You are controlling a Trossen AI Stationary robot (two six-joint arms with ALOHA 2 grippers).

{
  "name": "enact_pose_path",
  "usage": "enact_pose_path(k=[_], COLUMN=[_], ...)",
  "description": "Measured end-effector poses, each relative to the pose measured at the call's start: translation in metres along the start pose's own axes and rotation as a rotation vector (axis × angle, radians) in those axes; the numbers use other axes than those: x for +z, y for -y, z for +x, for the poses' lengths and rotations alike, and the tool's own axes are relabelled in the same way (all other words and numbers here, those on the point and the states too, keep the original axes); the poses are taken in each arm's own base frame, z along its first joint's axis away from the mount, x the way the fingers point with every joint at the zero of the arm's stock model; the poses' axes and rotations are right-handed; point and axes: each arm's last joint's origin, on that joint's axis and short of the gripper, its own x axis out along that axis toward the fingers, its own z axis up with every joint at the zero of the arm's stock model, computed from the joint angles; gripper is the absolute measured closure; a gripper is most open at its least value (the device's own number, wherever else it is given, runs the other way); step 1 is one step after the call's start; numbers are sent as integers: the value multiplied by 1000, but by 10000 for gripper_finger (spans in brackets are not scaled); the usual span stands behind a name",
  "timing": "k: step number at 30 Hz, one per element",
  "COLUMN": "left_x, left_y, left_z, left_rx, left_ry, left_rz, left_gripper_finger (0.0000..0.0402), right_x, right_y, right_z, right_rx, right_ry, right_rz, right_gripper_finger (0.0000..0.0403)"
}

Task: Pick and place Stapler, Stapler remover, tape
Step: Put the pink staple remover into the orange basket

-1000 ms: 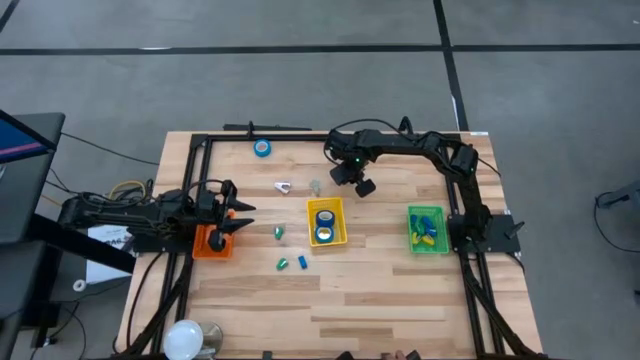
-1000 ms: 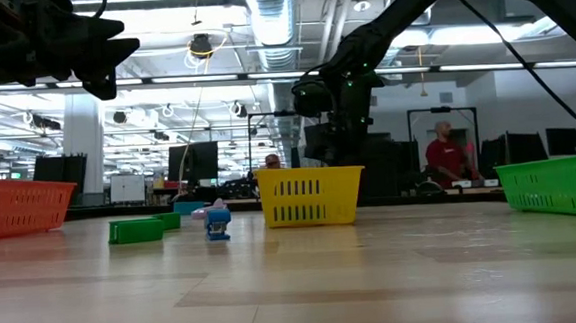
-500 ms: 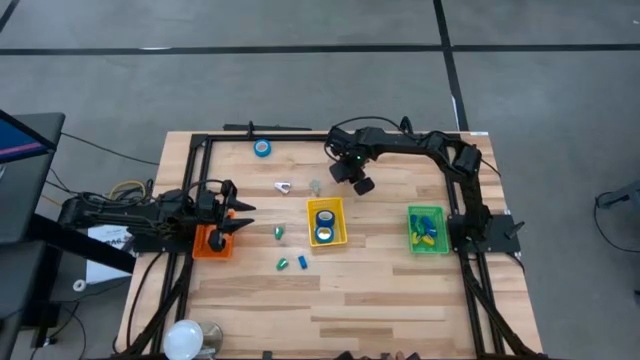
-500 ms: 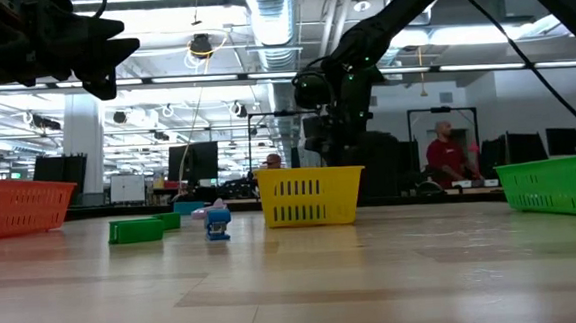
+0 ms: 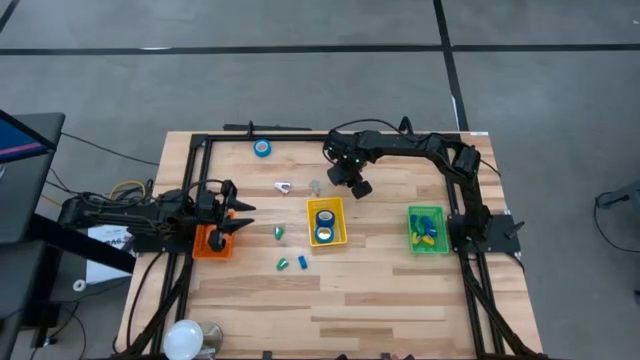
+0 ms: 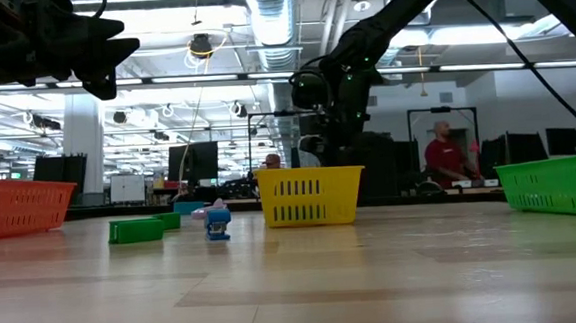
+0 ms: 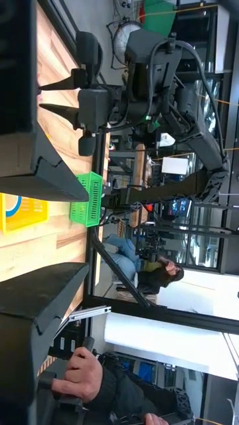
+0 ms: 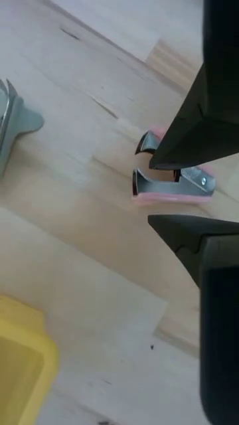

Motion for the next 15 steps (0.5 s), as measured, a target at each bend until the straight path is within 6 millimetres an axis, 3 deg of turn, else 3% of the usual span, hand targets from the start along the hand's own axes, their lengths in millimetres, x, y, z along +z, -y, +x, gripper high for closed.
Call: enact_pose_path(k=[15], left_x=[0], left_y=[0], left_z=[0], left_rx=[0], left_ry=[0], left_rz=[0], left_gripper_finger=[252], right_x=[-2], right_y=[1], right_z=[0], right_rx=[-1], right_ry=[-4], right_rz=[7], right_gripper_finger=[292])
